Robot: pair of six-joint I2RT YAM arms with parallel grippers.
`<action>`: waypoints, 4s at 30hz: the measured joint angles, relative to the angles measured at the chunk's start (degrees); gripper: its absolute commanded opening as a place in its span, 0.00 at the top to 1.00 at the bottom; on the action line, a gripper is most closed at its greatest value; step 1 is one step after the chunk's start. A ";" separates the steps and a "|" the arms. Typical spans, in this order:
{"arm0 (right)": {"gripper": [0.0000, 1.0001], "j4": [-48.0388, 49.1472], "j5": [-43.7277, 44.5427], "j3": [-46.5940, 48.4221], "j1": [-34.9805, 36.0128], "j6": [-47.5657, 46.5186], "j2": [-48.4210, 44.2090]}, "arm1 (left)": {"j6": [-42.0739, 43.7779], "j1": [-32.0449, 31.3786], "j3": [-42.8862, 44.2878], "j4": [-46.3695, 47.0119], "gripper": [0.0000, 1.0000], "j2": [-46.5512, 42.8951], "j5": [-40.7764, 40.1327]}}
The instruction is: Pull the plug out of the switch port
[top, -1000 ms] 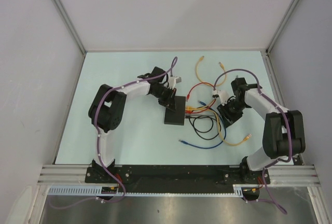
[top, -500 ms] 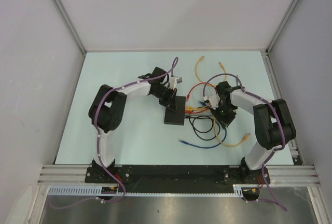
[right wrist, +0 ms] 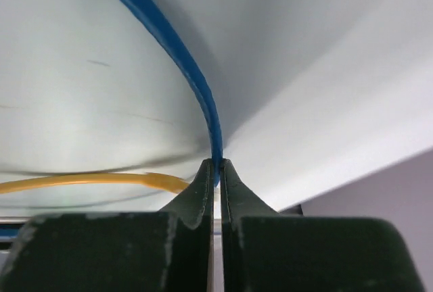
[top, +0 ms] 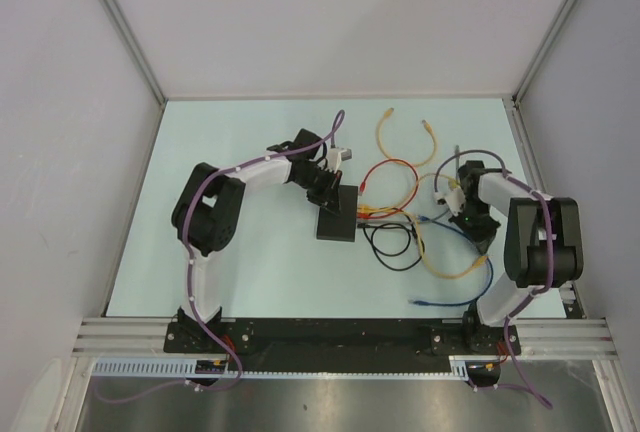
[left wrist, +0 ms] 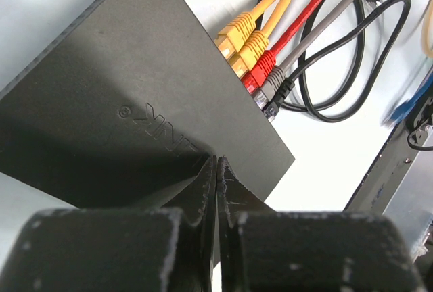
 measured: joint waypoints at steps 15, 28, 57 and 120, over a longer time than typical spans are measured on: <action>1.00 -1.75 4.50 27.78 -13.73 5.55 18.64 | 0.00 -0.04 1.31 -1.53 0.98 0.74 0.00; 1.00 -9.29 1.38 36.06 -13.81 9.25 18.97 | 0.02 -0.39 -0.55 0.35 0.98 -0.57 -0.98; 0.41 -6.95 -19.54 53.94 -9.05 11.63 19.39 | 3.08 -1.22 -2.91 0.24 0.96 -3.17 -3.74; 0.60 7.39 -64.22 39.93 15.50 14.97 34.93 | 5.35 4.04 0.83 -6.12 0.93 -4.13 -4.55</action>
